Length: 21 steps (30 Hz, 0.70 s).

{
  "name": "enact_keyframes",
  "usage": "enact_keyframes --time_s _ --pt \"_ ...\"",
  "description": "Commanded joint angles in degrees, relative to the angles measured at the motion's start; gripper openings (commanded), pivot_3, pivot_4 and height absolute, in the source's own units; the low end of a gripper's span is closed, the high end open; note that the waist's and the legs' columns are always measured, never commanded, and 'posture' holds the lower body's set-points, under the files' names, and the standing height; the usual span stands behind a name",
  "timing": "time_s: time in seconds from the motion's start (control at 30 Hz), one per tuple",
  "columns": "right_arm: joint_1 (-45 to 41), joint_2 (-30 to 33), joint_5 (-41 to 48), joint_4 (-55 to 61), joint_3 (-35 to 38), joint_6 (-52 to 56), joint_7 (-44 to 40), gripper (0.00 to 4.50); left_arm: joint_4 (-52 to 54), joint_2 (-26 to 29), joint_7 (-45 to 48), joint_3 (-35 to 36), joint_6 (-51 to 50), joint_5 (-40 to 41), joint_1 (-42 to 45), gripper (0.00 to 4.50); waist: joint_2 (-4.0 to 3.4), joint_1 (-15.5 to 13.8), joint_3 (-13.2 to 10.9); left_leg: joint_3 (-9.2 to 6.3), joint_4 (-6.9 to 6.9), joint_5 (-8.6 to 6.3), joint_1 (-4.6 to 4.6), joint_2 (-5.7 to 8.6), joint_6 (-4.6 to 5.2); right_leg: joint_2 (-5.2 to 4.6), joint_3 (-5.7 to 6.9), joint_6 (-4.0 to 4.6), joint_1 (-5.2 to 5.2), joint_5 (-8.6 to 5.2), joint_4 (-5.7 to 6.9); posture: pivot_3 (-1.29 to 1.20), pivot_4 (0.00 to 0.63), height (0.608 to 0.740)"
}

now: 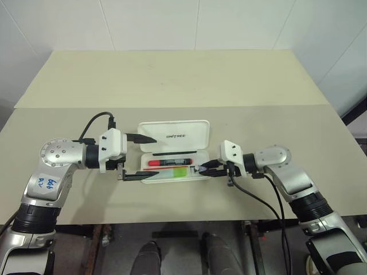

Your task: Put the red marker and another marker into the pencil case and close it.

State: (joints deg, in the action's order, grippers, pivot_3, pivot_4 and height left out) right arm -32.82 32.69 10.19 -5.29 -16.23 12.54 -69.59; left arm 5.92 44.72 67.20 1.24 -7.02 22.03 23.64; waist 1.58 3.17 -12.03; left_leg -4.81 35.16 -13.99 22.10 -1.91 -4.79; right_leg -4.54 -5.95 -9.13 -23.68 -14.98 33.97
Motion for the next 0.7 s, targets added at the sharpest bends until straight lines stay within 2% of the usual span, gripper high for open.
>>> enact_keyframes --time_s 0.03,0.17,0.23,0.37,0.7 --pt "-0.9 0.1 0.5 2.3 1.3 -0.7 0.2 2.34 0.8 0.1 -0.1 0.8 0.5 0.1 0.4 4.5 0.0 0.0 0.0 0.0 0.0 0.0 0.0 0.0 0.0 0.0 0.0 0.0 0.0 0.0 0.0 0.0 0.15 0.74" --pt "-1.6 -0.1 1.1 3.3 2.2 -0.6 0.8 3.65 0.6 0.1 0.0 0.8 0.6 0.1 0.5 4.5 0.0 0.0 0.0 0.0 0.0 0.0 0.0 0.0 0.0 0.0 0.0 0.01 0.0 0.0 0.0 0.0 0.15 0.74" --pt "-1.9 0.4 2.1 4.9 3.2 0.4 0.6 4.45 0.6 0.1 0.0 0.8 0.6 0.1 0.6 4.5 0.0 0.0 0.0 0.0 0.0 0.0 0.0 0.0 0.0 0.0 0.0 0.0 0.0 0.0 -0.01 0.0 0.15 0.74" --pt "-0.8 3.3 6.0 10.1 6.4 4.4 -0.9 4.49 0.5 0.3 0.0 1.0 0.7 0.1 0.4 4.5 -0.01 0.0 0.0 0.0 -0.01 0.0 0.01 0.0 0.0 0.0 0.0 0.0 -0.01 0.0 0.0 0.0 0.15 0.74" --pt "5.6 10.2 10.0 17.6 17.4 7.2 4.0 4.49 0.0 0.7 -1.6 3.9 -0.7 1.6 -0.6 4.5 0.0 -0.2 0.0 0.0 -0.01 -0.01 0.04 0.0 0.0 0.0 0.0 0.2 0.0 -0.11 -0.07 0.0 0.15 0.74"
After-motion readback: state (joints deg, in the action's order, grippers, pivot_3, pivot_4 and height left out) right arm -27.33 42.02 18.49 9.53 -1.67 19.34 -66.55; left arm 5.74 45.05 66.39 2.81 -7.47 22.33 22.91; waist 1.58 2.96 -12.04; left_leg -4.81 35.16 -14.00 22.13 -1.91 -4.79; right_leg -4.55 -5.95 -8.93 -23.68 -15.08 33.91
